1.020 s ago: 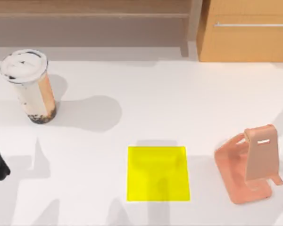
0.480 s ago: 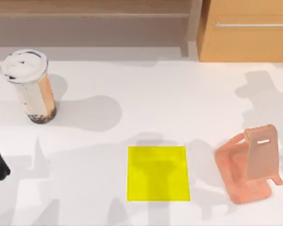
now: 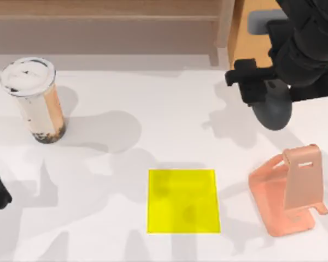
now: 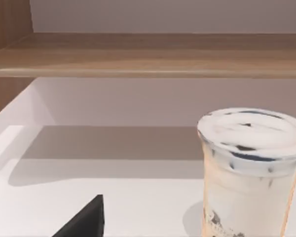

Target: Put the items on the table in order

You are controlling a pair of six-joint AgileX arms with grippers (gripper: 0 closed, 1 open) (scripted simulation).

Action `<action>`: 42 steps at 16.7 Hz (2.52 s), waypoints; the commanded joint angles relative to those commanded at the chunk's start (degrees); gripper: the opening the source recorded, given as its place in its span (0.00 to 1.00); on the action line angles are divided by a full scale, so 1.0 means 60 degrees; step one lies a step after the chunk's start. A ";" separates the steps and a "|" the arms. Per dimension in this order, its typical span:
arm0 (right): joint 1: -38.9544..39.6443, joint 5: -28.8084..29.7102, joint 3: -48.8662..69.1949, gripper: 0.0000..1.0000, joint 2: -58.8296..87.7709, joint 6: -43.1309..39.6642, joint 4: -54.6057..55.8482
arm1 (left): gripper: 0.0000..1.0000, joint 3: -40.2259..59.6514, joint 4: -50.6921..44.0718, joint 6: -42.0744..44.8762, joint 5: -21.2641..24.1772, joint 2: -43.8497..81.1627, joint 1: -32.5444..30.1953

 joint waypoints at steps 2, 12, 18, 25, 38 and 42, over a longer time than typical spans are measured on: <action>0.0810 -0.0076 0.0205 0.00 0.0812 0.1283 0.0234 | 1.00 0.0000 0.0000 0.0000 0.0000 0.0000 0.0000; 0.3063 -0.0244 0.0071 0.00 0.3816 0.4779 0.1122 | 1.00 0.0000 0.0000 0.0000 0.0000 0.0000 0.0000; 0.3025 -0.0250 0.0062 0.00 0.3804 0.4786 0.1136 | 1.00 0.0000 0.0000 0.0000 0.0000 0.0000 0.0000; 0.3065 -0.0243 -0.0123 0.00 0.3944 0.4782 0.1443 | 1.00 0.0000 0.0000 0.0000 0.0000 0.0000 0.0000; 0.3065 -0.0243 -0.0123 0.90 0.3944 0.4782 0.1443 | 1.00 0.0000 0.0000 0.0000 0.0000 0.0000 0.0000; 0.3065 -0.0243 -0.0123 1.00 0.3944 0.4782 0.1443 | 1.00 0.0000 0.0000 0.0000 0.0000 0.0000 0.0000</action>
